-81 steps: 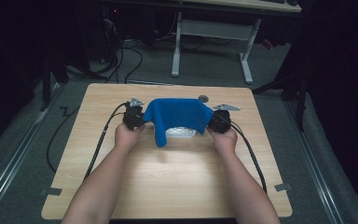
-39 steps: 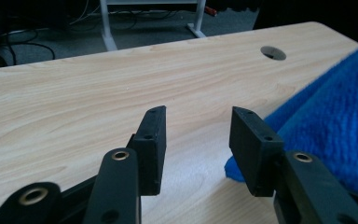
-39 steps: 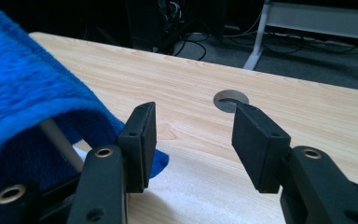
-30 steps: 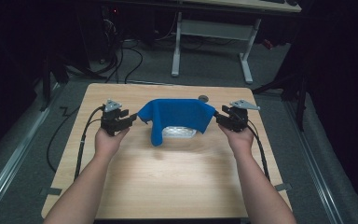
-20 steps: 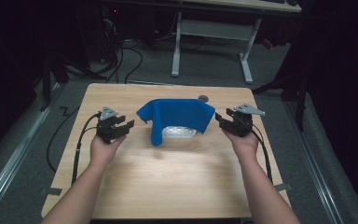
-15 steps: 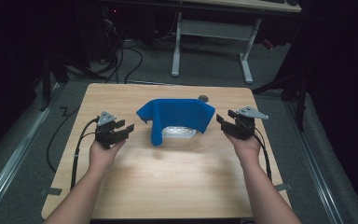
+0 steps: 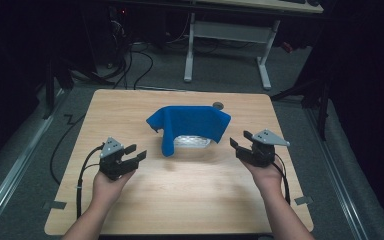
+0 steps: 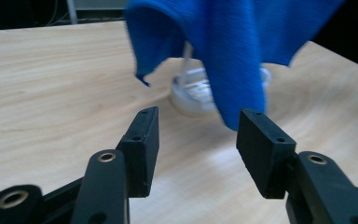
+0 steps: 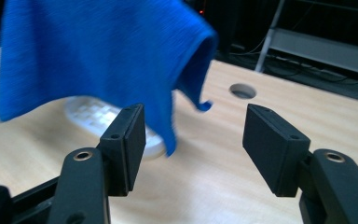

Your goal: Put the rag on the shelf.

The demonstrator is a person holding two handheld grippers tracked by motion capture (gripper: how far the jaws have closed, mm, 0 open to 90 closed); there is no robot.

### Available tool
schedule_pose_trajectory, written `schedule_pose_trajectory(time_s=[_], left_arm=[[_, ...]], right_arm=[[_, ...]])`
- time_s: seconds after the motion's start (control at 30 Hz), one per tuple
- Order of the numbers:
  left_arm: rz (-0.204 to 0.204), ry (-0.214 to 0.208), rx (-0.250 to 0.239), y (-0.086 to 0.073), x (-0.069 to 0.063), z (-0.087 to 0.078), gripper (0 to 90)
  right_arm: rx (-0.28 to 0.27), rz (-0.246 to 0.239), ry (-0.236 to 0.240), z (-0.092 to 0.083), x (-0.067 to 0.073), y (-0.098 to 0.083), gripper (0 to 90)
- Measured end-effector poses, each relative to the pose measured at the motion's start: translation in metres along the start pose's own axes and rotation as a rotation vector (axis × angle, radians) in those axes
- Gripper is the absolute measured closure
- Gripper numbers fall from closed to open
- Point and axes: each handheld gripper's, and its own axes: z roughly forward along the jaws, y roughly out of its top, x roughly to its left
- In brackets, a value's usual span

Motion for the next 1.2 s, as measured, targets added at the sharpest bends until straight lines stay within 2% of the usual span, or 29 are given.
schedule_pose_trajectory(time_s=[0.07, 0.13, 0.27, 0.4, 0.47, 0.57, 0.6, 0.67, 0.8, 0.9, 1.03, 1.2], left_arm=[[0.007, -0.009, 0.002, -0.005, -0.008, -0.005, 48.4], [0.012, -0.019, 0.002, -0.011, -0.014, -0.009, 47.7], [0.019, -0.027, 0.02, -0.024, -0.026, -0.013, 46.7], [0.034, -0.035, 0.063, -0.041, -0.038, -0.013, 45.3], [0.022, -0.049, 0.077, -0.054, -0.046, -0.012, 45.1], [0.025, -0.071, 0.139, -0.067, -0.058, -0.008, 45.9], [0.044, -0.087, 0.148, -0.068, -0.061, -0.007, 45.5], [0.09, -0.085, 0.148, -0.068, -0.066, -0.005, 44.9], [0.135, -0.101, 0.182, -0.068, -0.066, 0.003, 44.5], [0.175, -0.086, 0.196, -0.068, -0.065, 0.006, 44.0], [0.149, -0.083, 0.195, -0.068, -0.06, 0.005, 43.7], [0.154, -0.076, 0.194, -0.068, -0.06, 0.005, 43.5]], right_arm=[[0.027, -0.008, -0.005, -0.005, 0.005, -0.007, 38.9], [0.015, -0.013, -0.002, -0.011, 0.011, -0.016, 38.3], [0.044, -0.012, 0.017, -0.018, 0.025, -0.034, 37.6], [0.045, -0.019, 0.033, -0.023, 0.04, -0.054, 37.0], [0.051, -0.036, 0.034, -0.024, 0.047, -0.063, 36.8], [0.061, -0.038, 0.051, -0.027, 0.055, -0.074, 35.7], [0.062, -0.036, 0.056, -0.028, 0.057, -0.077, 35.7], [0.085, -0.043, 0.074, -0.03, 0.06, -0.084, 35.4], [0.163, -0.071, 0.113, -0.022, 0.064, -0.095, 36.1], [0.172, -0.093, 0.122, -0.013, 0.062, -0.093, 35.7], [0.166, -0.061, 0.116, -0.012, 0.055, -0.093, 35.7], [0.164, -0.046, 0.105, -0.017, 0.049, -0.095, 35.9]])
